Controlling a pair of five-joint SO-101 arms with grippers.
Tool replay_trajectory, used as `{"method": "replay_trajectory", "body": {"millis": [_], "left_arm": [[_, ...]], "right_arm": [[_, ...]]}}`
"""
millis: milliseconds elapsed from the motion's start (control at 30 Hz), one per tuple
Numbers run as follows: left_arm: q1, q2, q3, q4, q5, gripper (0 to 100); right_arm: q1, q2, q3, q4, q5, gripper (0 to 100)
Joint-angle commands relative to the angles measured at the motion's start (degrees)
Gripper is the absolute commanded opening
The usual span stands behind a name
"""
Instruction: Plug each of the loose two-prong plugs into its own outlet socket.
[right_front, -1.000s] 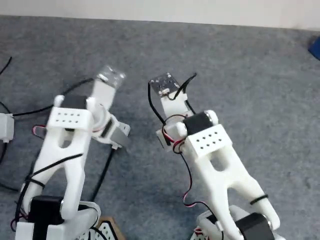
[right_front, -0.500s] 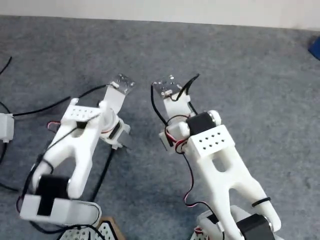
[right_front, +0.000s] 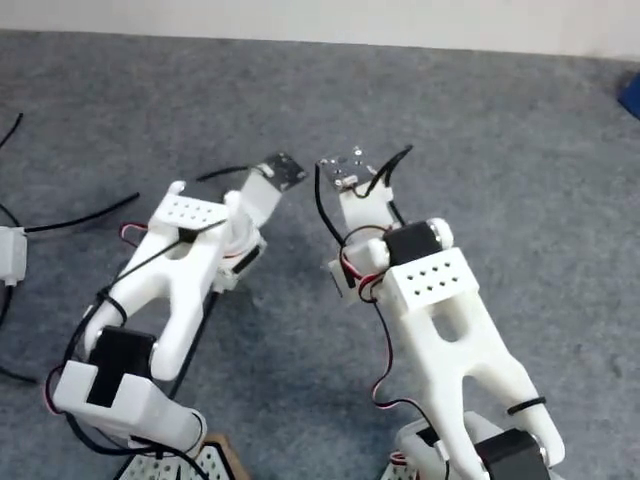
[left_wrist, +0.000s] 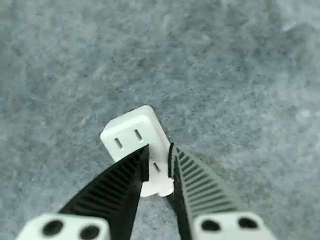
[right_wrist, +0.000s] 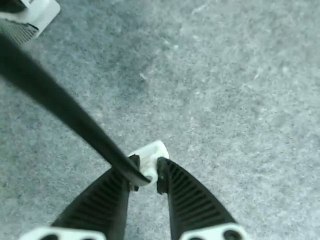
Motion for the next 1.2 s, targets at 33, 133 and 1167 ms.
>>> {"method": "replay_trajectory", "body": {"millis": [33, 133, 1167], "left_arm": [[1.98, 0.22, -1.19, 0.97, -3.87, 7], [0.75, 0.04, -1.54, 0.97, -3.96, 13], [-3.56, 11.38, -6.11, -3.52, -8.70, 23]], "right_arm": [[1.10, -2.68, -1.10, 0.40, 0.79, 0.7], [2.33, -2.68, -1.10, 0.40, 1.85, 0.7], [3.12, -2.68, -1.01, 2.51, 5.54, 0.7]]}}
